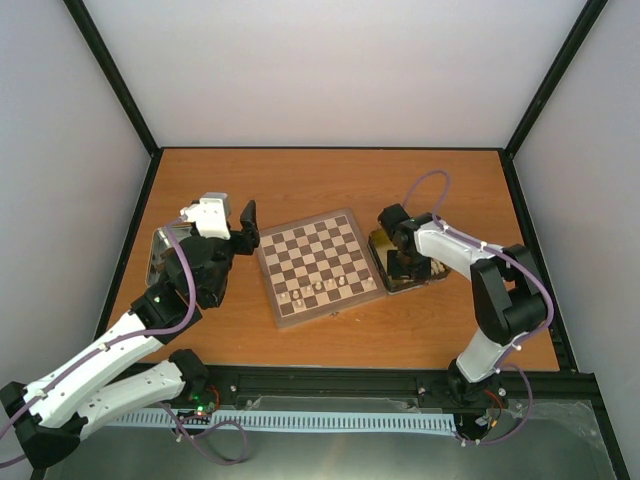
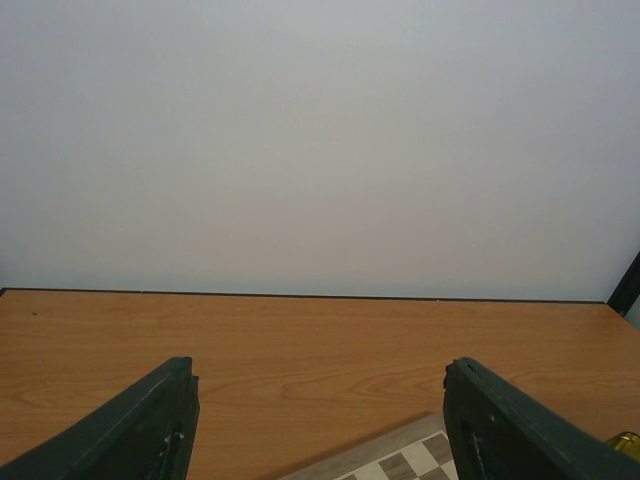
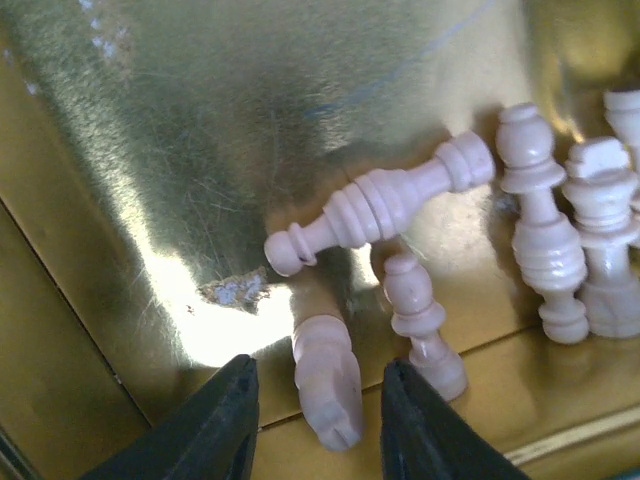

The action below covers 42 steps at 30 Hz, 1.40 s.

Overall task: Set up the chess pieces on the board
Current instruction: Pick up the chess piece from the storage box, then place the chess piece on the chessboard.

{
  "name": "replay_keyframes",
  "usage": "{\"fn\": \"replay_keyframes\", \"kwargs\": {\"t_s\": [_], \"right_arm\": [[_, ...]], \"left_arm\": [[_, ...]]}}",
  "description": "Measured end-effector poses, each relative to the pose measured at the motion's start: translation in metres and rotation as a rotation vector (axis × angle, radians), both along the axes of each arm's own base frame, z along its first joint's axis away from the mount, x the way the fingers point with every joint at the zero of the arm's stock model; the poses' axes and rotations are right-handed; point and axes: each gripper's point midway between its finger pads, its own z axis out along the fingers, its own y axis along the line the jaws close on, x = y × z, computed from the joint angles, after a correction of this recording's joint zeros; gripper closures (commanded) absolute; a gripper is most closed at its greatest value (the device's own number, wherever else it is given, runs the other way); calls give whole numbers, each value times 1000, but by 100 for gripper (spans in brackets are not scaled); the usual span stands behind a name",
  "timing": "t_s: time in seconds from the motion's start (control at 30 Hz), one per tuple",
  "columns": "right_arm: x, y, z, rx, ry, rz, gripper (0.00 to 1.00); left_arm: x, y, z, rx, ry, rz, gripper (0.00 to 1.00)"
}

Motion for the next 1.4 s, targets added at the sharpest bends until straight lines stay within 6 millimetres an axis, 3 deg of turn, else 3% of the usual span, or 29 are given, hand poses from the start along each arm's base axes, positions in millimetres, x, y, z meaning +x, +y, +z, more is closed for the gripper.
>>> {"fn": "replay_keyframes", "kwargs": {"t_s": [0.07,0.17,0.7,1.0,1.17,1.4], "right_arm": [[-1,2,-3,5,16,12,79],[0,5,-7,13,31,20,85],[32,9,2,15,-112,6,88],[50,16,56,104,-329,-5,87],[52,38,76,160,-403,45,87],[38,90,65,215,-345,181,87]], "left_arm": [[0,1,0,-1,-2,5,32],[-1,3,1,-3,-4,10,32],[0,5,1,6,-6,24,32],[1,5,0,10,-3,25,32],[2,4,-2,16,3,25,32],[3,2,-4,22,9,22,32]]}}
